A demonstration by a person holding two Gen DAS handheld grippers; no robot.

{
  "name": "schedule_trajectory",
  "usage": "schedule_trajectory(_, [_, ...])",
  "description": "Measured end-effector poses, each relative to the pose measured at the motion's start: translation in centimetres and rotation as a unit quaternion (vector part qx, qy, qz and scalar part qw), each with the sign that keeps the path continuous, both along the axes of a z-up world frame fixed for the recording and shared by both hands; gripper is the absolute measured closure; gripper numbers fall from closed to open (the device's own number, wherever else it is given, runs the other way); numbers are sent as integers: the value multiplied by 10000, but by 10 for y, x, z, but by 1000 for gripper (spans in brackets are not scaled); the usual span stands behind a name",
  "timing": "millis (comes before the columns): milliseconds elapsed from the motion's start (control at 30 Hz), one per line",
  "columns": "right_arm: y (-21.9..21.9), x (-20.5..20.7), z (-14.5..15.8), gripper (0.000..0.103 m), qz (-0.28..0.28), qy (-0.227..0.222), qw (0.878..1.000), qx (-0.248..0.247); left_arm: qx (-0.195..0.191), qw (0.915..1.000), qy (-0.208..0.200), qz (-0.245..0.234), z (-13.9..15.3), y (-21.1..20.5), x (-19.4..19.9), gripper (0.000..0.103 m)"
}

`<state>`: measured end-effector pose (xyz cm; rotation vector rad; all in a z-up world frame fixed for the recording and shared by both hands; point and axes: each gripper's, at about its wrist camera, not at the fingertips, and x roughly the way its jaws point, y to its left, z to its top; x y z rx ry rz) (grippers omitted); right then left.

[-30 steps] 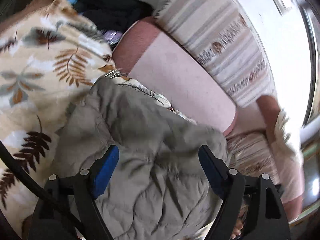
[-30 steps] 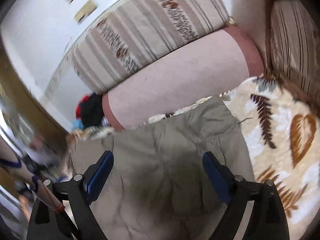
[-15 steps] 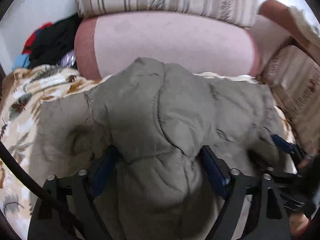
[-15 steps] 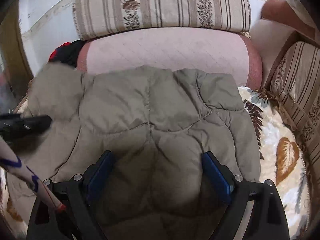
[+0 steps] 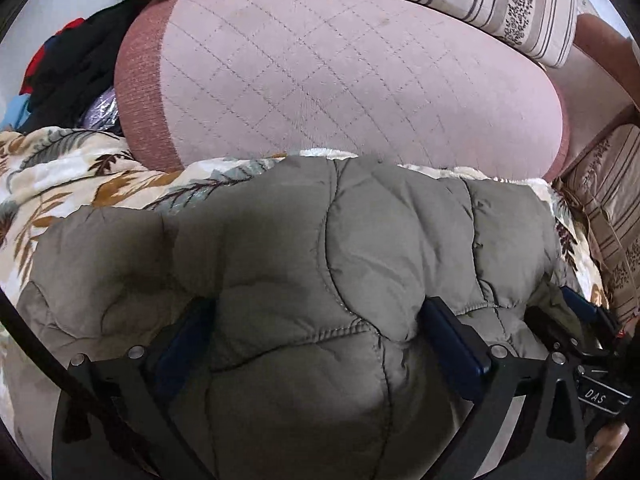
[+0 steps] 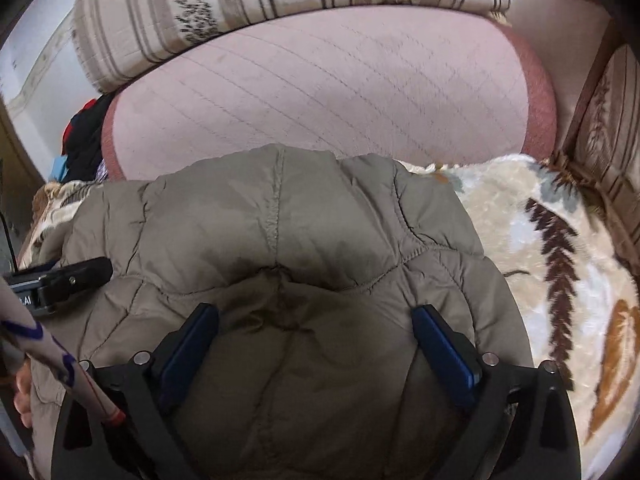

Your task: Fold large clothes

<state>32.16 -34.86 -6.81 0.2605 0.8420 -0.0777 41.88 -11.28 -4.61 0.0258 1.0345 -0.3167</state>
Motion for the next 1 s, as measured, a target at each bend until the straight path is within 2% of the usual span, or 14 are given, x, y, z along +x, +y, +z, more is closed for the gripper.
schedule_trajectory(133, [0, 3, -3, 1, -5, 44, 10000, 85, -65, 10000, 3, -1, 2, 1, -2, 0])
schedule_trajectory(233, [3, -1, 6, 1, -152, 110, 9996, -207, -235, 9997, 27, 115, 15, 15, -6, 0])
schedule_trajectory(333, [8, -25, 25, 1, -350, -98, 9978, -562, -553, 9978, -76, 346, 38, 49, -24, 0])
schedule_trajectory(400, [9, -45, 33, 1, -336, -218, 9974, -597, -596, 9970, -154, 468, 45, 74, -35, 0])
schedule_trajectory(467, [6, -70, 36, 1, -381, -310, 9969, -618, -494, 9963, -282, 641, 46, 103, -46, 0])
schedule_trajectory(533, [2, -84, 32, 1, -497, -315, 9956, -726, -147, 9952, -415, 874, 39, 130, -54, 0])
schedule_trajectory(567, [-1, -88, 29, 1, -585, -295, 9946, -807, 92, 9941, -389, 1009, 30, 145, -54, 0])
schedule_trajectory(633, [-14, -90, 18, 1, -812, -181, 9932, -819, 302, 9911, -281, 1268, 13, 167, -50, 0])
schedule_trajectory(767, [-48, -84, -1, 1, -1238, 10, 9923, -92, -150, 9871, -9, 1595, -4, 198, -43, 0])
schedule_trajectory(833, [-60, -80, -5, 1, -1372, 98, 9903, 211, -189, 9860, 35, 1659, -5, 203, -40, 0])
schedule_trajectory(900, [-64, -80, -2, 1, -1457, 155, 9889, 226, -79, 9854, -32, 1702, 1, 206, -42, 0])
schedule_trajectory(1000, [-58, -93, 16, 1, -1501, 73, 9884, -200, 19, 9861, -255, 1642, 17, 211, -58, 0])
